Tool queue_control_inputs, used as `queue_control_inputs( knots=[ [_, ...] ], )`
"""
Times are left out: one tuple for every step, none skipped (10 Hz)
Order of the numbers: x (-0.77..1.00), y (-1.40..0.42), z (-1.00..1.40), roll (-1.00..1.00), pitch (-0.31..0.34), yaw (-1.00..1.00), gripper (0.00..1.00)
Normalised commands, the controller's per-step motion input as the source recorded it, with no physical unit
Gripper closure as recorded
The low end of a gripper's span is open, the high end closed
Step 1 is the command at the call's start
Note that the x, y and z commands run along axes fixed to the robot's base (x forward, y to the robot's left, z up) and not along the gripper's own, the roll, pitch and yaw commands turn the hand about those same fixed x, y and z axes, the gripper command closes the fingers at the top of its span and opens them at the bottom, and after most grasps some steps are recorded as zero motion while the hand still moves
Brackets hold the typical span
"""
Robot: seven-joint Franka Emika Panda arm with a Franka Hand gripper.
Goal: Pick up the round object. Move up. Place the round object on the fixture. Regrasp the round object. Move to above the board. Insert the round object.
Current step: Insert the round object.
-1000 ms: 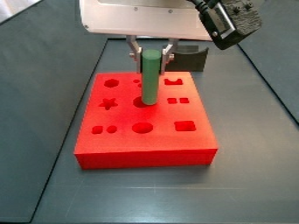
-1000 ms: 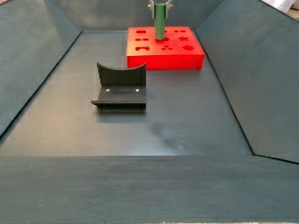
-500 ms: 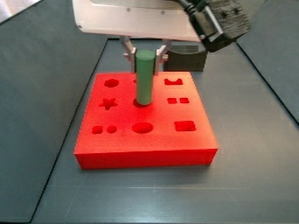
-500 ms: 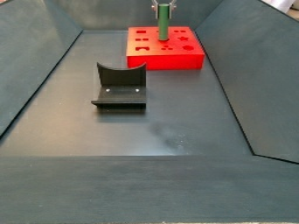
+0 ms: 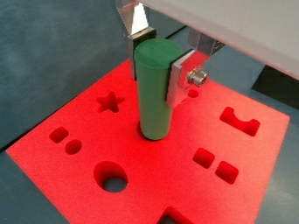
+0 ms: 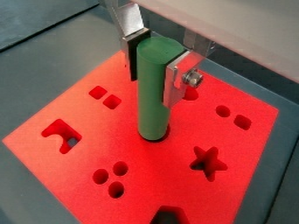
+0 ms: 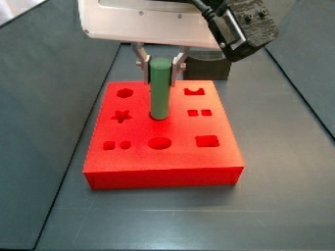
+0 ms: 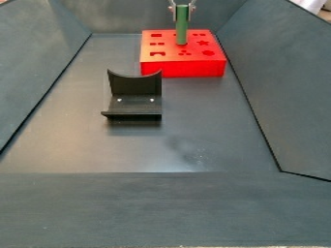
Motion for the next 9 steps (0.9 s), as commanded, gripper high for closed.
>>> queue_control_inputs(
  knots=[
    [0.0,-0.06,-0.13,0.0,-0.079,0.0,1.0],
    [0.0,-0.07,-0.14,0.01,-0.071,0.0,1.0],
    [0.0,0.0,-0.25,0.03,-0.109,0.0,1.0],
    [0.0,0.0,-0.55,0.11,-0.213,0.0,1.0],
    [0.0,0.0,-0.7,0.14,-0.233,0.0,1.0],
    [-0.01,0.0,-0.73,0.13,-0.231,0.0,1.0],
    [-0.02,0.0,-0.75,0.12,-0.231,0.0,1.0],
    [-0.02,0.0,-0.75,0.11,-0.236,0.0,1.0],
    [-0.03,0.0,-0.76,0.09,-0.24,0.0,1.0]
  ],
)
